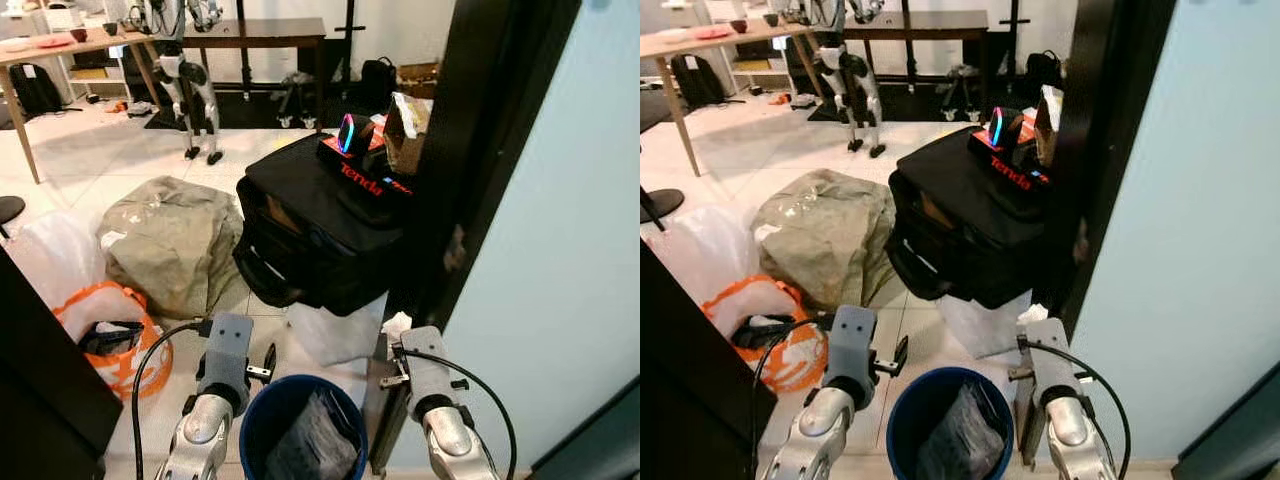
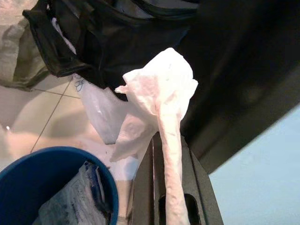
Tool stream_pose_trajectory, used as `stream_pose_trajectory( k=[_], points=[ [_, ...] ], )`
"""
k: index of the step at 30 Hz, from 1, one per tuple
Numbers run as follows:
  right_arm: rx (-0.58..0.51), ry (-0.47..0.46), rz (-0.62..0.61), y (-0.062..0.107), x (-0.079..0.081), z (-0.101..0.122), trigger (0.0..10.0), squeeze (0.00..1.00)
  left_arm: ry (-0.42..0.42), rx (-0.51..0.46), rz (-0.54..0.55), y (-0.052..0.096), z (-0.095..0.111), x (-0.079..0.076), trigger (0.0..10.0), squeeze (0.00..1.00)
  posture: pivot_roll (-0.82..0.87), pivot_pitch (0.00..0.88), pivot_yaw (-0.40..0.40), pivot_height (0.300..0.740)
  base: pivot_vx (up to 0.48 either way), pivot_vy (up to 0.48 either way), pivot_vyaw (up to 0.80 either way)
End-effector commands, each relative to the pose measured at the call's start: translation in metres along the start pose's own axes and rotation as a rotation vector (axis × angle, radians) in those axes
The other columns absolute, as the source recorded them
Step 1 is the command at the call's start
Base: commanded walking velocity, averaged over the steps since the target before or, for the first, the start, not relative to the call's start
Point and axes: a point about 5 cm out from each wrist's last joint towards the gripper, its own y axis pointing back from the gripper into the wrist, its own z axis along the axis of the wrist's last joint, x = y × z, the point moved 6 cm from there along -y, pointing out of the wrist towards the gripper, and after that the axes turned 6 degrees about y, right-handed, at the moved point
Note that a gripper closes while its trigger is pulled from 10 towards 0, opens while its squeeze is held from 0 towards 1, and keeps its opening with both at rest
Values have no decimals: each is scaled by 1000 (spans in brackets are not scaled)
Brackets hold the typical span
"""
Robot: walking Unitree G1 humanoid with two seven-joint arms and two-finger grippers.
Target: Clean up the room
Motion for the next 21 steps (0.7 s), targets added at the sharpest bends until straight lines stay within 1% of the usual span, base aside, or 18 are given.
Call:
stream_pose_trajectory(
  k=[1,4,5,6,7,9,11,13,15,21],
  points=[
    [19,-2,7,2,3,-5,10000,0,-15,29,6,2,-8,3,10000,0,-40,119,0,726,0,0,0],
    [19,-2,9,2,3,-5,10000,0,-29,33,9,3,-9,3,10000,0,-40,118,-1,726,0,0,0],
    [19,-2,10,2,3,-5,10000,0,-52,30,3,3,-8,3,10000,0,-40,116,-2,726,0,0,0],
    [19,-2,10,2,3,-5,10000,0,-52,30,3,3,-8,3,10000,0,-40,116,-2,726,0,0,0],
    [19,-1,10,2,3,-5,10000,0,-78,27,-9,3,-8,1,10000,0,-40,116,-2,726,0,0,0],
    [20,-1,10,2,3,-5,10000,0,-113,39,-19,3,-10,-1,10000,0,-39,116,-1,726,0,-480,0],
    [19,0,10,2,3,-5,10000,0,-114,45,-20,3,-12,-1,10000,0,-39,116,-1,726,0,-480,0],
    [20,0,9,2,3,-5,10000,0,-98,48,-14,4,-12,0,10000,0,-39,115,0,726,0,-480,0],
    [20,0,8,2,3,-6,10000,0,-50,55,-5,4,-14,1,10000,0,-39,113,0,726,0,0,0],
    [24,0,7,2,3,-7,10000,0,-69,71,-8,3,-17,2,10000,0,-39,109,1,726,0,0,0]
  ],
)
